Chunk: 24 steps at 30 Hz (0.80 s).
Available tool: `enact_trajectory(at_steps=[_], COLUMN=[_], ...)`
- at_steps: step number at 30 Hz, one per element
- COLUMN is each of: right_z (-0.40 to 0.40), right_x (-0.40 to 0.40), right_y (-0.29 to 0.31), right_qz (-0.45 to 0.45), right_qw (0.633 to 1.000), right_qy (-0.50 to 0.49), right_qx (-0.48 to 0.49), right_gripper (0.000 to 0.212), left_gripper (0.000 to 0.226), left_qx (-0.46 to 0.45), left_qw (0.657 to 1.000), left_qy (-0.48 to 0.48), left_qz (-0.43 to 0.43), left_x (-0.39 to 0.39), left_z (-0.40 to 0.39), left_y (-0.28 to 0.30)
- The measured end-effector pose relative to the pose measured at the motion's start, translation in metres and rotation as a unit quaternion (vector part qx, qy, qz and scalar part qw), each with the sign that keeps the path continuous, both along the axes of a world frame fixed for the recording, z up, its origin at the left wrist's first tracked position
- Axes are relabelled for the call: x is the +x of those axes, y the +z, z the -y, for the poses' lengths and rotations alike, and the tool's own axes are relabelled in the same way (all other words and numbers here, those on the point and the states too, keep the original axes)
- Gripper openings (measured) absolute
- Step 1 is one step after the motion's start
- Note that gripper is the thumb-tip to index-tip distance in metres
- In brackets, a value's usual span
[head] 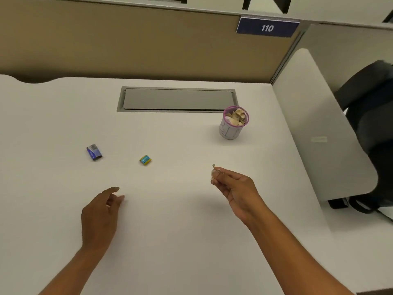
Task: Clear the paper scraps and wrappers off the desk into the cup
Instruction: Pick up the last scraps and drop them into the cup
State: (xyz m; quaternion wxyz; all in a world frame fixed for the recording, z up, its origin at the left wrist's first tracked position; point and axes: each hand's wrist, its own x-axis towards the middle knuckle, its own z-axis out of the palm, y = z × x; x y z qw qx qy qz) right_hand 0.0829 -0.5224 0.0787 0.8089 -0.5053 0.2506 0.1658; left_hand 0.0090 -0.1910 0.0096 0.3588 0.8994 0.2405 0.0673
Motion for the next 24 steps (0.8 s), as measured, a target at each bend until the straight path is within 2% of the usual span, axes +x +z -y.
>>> enact_trajectory(at_steps=[3,5,6,9,14,16,18,21,24], right_z=[0.033,0.050,0.056,0.067,0.061,0.057,0.053,0.052,0.059], right_x=[0.038,0.069,0.087,0.141,0.208,0.223,0.231,0.235,0.234], right_y=[0.017,0.029,0.033,0.038,0.031,0.025,0.022,0.024,0.033], right_qz=[0.044,0.095,0.126,0.212,0.250,0.230,0.194,0.177,0.216], right_qw=[0.997,0.982,0.962,0.862,0.718,0.661,0.626,0.612,0.614], right_qy=[-0.016,-0.015,-0.007,0.034,0.182,0.263,0.332,0.374,0.364], right_qx=[-0.060,-0.164,-0.241,-0.460,-0.624,-0.665,-0.678,-0.674,-0.666], right_gripper=[0.012,0.014,0.013,0.014,0.018,0.025,0.038,0.048,0.042], left_gripper=[0.022,0.019,0.017,0.015,0.016,0.015,0.014,0.012,0.011], left_qx=[-0.088,-0.127,-0.137,-0.152,-0.129,-0.125,-0.125,-0.126,-0.133], left_qw=[0.994,0.986,0.982,0.968,0.957,0.956,0.958,0.963,0.965], left_qy=[-0.026,-0.057,-0.077,-0.132,-0.173,-0.177,-0.173,-0.162,-0.152], left_qz=[0.054,0.088,0.103,0.150,0.192,0.195,0.190,0.173,0.165], left_x=[0.033,0.063,0.080,0.129,0.180,0.185,0.184,0.176,0.172], left_z=[0.059,0.098,0.117,0.164,0.202,0.206,0.206,0.200,0.193], left_y=[0.025,0.042,0.050,0.072,0.091,0.090,0.085,0.074,0.068])
